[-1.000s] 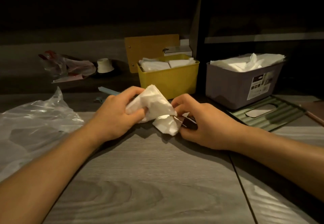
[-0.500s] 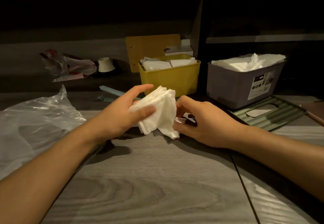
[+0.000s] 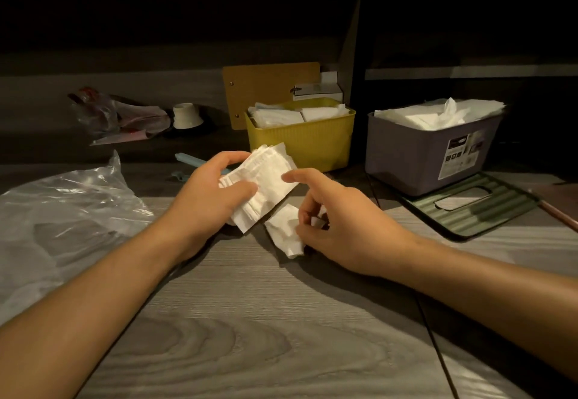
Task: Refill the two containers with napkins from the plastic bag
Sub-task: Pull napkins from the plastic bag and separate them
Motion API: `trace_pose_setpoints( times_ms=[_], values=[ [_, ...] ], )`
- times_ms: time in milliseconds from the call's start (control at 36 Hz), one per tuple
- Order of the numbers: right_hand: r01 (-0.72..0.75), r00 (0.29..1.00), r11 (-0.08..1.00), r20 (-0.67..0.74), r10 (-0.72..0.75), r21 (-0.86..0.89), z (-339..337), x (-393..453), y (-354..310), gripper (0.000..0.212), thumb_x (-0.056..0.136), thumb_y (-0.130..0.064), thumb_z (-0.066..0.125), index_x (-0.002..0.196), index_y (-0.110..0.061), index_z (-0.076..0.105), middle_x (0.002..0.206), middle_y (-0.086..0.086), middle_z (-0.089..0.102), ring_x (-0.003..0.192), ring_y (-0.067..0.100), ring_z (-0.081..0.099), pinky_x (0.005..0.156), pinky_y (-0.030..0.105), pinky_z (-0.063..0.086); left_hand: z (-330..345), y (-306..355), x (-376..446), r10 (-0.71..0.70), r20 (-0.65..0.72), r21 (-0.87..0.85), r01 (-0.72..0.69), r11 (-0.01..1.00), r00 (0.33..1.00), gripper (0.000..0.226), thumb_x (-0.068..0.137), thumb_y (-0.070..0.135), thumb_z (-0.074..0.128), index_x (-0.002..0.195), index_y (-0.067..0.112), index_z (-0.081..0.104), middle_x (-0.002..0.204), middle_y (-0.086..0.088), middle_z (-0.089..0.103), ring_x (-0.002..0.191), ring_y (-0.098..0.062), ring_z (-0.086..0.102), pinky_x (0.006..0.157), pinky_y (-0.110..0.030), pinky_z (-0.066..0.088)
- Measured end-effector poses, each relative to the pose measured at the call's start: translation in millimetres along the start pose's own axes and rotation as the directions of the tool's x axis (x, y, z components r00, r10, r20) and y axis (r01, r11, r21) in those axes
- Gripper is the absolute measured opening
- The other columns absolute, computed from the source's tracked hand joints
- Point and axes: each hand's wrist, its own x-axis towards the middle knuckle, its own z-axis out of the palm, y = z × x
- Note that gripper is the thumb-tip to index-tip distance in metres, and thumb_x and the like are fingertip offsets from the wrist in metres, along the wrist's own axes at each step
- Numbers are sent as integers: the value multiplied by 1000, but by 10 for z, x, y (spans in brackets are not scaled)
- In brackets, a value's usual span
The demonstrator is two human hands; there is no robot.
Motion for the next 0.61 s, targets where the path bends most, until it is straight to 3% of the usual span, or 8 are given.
trace_pose_setpoints(
  times_ms=[83, 167, 250, 333, 389, 472, 528, 611],
  values=[
    [49, 999, 995, -1, -49, 85, -2, -25, -12, 53, 95, -16, 65, 139, -38, 45, 92, -12, 62, 90, 0, 57, 79, 15, 48, 4, 6, 1, -8, -6, -13, 8, 1000, 1000, 45, 95, 8, 63, 133, 31, 57, 104, 4, 68, 77, -7, 72, 63, -27, 60],
    [29, 999, 997, -48, -26, 74, -9, -18, -26, 41, 96, -34, 62, 135, -36, 52, 98, -18, 62, 90, -2, 56, 74, 16, 45, 0, 9, -1, -15, -5, -34, 15, 999, 1000, 43, 96, 8, 62, 130, 32, 57, 104, 5, 68, 77, -6, 72, 62, -26, 61],
    [-20, 1000, 999, 0, 20, -46, -10, -9, -86, 61, 90, -60, 59, 143, -35, 46, 117, -19, 58, 99, -4, 51, 81, 15, 41, 4, 5, -7, -7, -6, -31, 7, 1000, 1000, 43, 96, 7, 61, 130, 33, 56, 104, 5, 68, 78, -6, 72, 65, -29, 61],
    [-29, 995, 980, 88, 47, -195, 40, -8, -170, 80, 84, -69, 60, 151, -31, 36, 135, -10, 50, 125, 8, 42, 103, 29, 42, 9, 4, -10, -2, -3, -13, 2, 1000, 1000, 45, 95, 9, 62, 133, 32, 56, 105, 6, 67, 81, -11, 72, 70, -34, 61],
    [-44, 992, 975, 108, 69, -218, 51, 2, -206, 78, 86, -63, 63, 152, -31, 34, 134, -8, 49, 127, 13, 39, 106, 34, 40, 8, -2, -5, -5, 8, -10, 5, 1000, 1000, 46, 95, 10, 62, 134, 32, 55, 108, 6, 66, 85, -14, 71, 72, -36, 62],
    [-71, 985, 986, 143, 92, -150, 27, 9, -198, 61, 90, -46, 66, 145, -36, 42, 109, -16, 50, 116, 11, 40, 105, 36, 40, 6, -13, 0, 4, 19, 0, -4, 1000, 1000, 47, 95, 10, 63, 135, 32, 55, 111, 4, 66, 90, -16, 70, 71, -36, 62],
    [-59, 989, 995, 132, 69, -75, 20, 3, -174, 50, 90, -36, 68, 137, -40, 51, 103, -17, 48, 110, 6, 40, 98, 31, 44, 4, -17, -1, 8, 30, -8, -8, 1000, 1000, 46, 95, 10, 63, 134, 32, 56, 112, 4, 66, 92, -17, 70, 71, -36, 62],
    [64, 994, 995, 94, -56, -78, 57, 7, -134, 22, 90, -26, 69, 110, -34, 66, 104, -18, 56, 105, 0, 43, 85, 19, 43, -1, -19, -3, 11, 37, -19, -10, 1000, 999, 45, 95, 9, 62, 133, 31, 57, 111, 4, 68, 93, -16, 71, 75, -39, 62]
  ],
)
